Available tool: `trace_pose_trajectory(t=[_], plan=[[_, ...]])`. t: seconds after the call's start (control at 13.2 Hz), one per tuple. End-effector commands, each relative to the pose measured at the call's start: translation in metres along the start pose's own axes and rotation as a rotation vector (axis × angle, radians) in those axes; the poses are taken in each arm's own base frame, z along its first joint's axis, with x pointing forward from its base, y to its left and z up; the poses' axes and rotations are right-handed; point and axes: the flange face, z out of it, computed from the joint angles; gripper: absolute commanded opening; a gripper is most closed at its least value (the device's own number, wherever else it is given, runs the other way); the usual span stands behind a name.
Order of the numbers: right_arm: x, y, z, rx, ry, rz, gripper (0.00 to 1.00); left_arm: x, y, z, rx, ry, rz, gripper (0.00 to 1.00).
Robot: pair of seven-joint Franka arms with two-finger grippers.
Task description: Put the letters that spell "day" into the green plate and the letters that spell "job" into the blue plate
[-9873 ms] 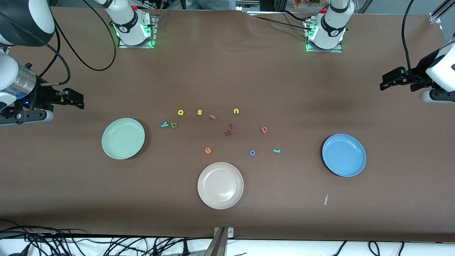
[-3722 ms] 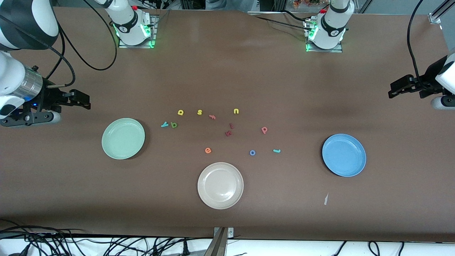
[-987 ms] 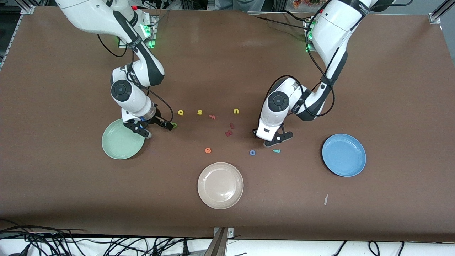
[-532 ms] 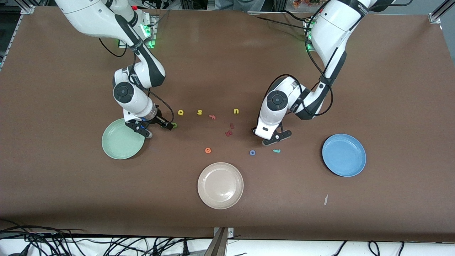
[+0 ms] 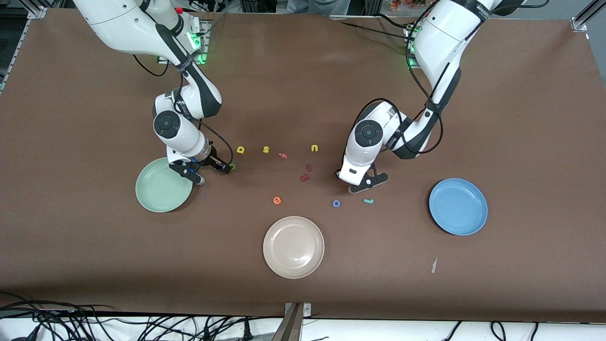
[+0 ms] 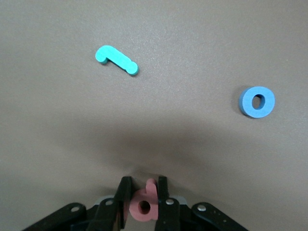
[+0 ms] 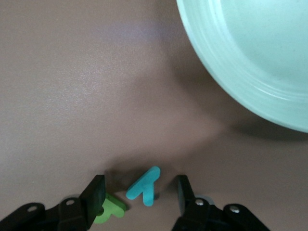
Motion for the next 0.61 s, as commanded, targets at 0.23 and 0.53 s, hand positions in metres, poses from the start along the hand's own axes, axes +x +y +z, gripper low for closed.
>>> trace_pose_trajectory(t=[0.23, 0.53], plan=[[-0.006, 0.0, 0.006, 0.0, 0.0, -0.003, 0.46, 0.038, -0.03, -0.026, 0.058, -0.013, -0.005, 0.13], [-0.006, 0.0, 0.009, -0.003, -0.002, -0.001, 0.41, 0.112, -0.075, -0.062, 0.091, -0.073, 0.038, 0.13]])
